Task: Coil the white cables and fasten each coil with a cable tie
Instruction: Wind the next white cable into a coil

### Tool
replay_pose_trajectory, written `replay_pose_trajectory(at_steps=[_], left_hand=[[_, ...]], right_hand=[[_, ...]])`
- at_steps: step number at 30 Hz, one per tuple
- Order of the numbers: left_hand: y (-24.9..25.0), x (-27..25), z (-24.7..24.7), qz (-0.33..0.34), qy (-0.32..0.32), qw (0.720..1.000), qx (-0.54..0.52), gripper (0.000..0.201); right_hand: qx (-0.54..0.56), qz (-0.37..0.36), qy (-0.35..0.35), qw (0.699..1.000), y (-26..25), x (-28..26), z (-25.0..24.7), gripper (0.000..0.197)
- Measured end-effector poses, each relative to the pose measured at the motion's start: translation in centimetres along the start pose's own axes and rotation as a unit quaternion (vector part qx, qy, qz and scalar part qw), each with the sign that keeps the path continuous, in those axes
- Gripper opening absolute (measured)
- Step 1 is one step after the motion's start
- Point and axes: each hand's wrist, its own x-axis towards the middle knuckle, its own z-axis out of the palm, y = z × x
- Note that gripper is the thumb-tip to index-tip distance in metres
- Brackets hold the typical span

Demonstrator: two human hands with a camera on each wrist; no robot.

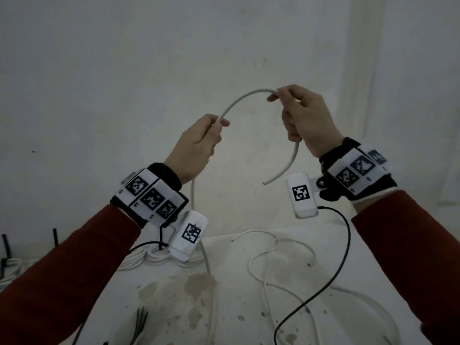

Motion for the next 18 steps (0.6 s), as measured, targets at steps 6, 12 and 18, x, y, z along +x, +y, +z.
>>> replay_pose_trajectory(at_steps=[6,12,18], left_hand=[[2.4,2.9,0.1,0.060,0.136,0.982,0.114,0.019],[1.5,4.8,-2.0,-0.007,0.221,0.970,0.105,0.021],[0.2,4.3,-3.6,-0.057,0.260,0.960,0.088,0.024]], right_hand=[[0.076,0.079,-0.028,0.994,-0.7,-0.3,0.9,0.033],[0.211,0.170,-0.120,0.955,0.3,-2.6,0.1,0.032],[0.276,0.186,-0.205,0.920,0.5,-4.5,-1.0,0.037]])
